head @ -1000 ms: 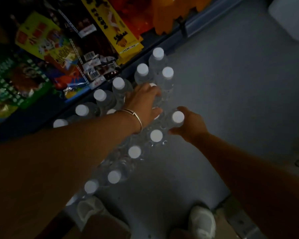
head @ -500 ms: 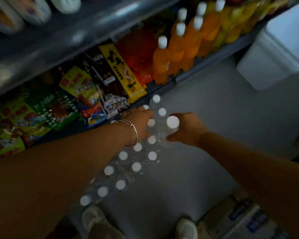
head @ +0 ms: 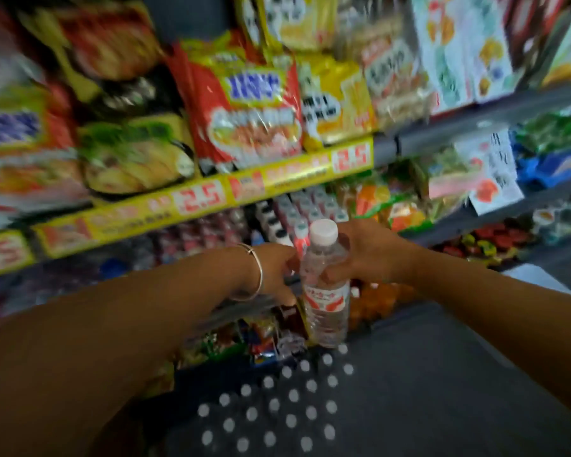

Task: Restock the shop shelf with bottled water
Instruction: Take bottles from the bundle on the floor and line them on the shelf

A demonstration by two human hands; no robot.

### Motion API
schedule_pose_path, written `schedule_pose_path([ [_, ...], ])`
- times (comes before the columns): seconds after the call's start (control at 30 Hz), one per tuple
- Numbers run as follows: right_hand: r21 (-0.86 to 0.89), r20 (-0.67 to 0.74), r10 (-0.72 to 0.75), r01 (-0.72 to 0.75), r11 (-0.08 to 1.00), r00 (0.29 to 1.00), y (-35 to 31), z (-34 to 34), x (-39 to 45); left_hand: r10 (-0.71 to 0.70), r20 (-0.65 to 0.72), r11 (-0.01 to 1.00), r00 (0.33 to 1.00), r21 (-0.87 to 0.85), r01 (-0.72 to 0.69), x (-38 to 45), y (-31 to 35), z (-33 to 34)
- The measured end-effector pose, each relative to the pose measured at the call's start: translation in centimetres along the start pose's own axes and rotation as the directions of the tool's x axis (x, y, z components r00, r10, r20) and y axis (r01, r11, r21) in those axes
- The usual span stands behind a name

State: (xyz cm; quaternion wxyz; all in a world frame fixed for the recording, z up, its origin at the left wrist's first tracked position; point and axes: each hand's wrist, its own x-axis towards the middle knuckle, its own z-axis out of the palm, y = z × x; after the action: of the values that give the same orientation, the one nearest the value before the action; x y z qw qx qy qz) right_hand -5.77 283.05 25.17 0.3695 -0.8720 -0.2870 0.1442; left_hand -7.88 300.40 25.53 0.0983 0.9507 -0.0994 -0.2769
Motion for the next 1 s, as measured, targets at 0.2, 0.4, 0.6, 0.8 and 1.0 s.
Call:
schedule_pose_path([
  [0.2,0.068,-0.122,-0.167,0.176,0.982,0.978,-15.5,-9.6,1.8,-0.026,-0.124,0.999,0.992,-0.045,0.02,-13.0,-1.0,-14.0],
  [0.4,0.106,-0.253,-0.359,0.395,0.913,0.898,-31.1,-15.7,5.3,-0.125,-0.325,0.975,0.937,-0.214,0.056,-24.2,-5.0,-25.7],
  [0.6,0.161,-0.271,-0.452,0.503,0.849,0.85,-44.0,-17.2,11.6,-0.159,-0.459,0.984,0.874,-0.149,0.101,-32.4,-10.7,-34.6],
  [0.8,0.154,-0.279,-0.502,0.554,0.818,0.819,-55.7,-17.1,19.3,-0.169,-0.61,0.978,0.774,-0.199,0.057,-39.1,-18.9,-42.7],
  [1.0,0.155,-0.249,-0.535,0.578,0.801,0.808,-65.0,-15.5,27.1,-0.224,-0.75,0.968,0.623,-0.243,0.057,-42.1,-27.9,-47.6],
])
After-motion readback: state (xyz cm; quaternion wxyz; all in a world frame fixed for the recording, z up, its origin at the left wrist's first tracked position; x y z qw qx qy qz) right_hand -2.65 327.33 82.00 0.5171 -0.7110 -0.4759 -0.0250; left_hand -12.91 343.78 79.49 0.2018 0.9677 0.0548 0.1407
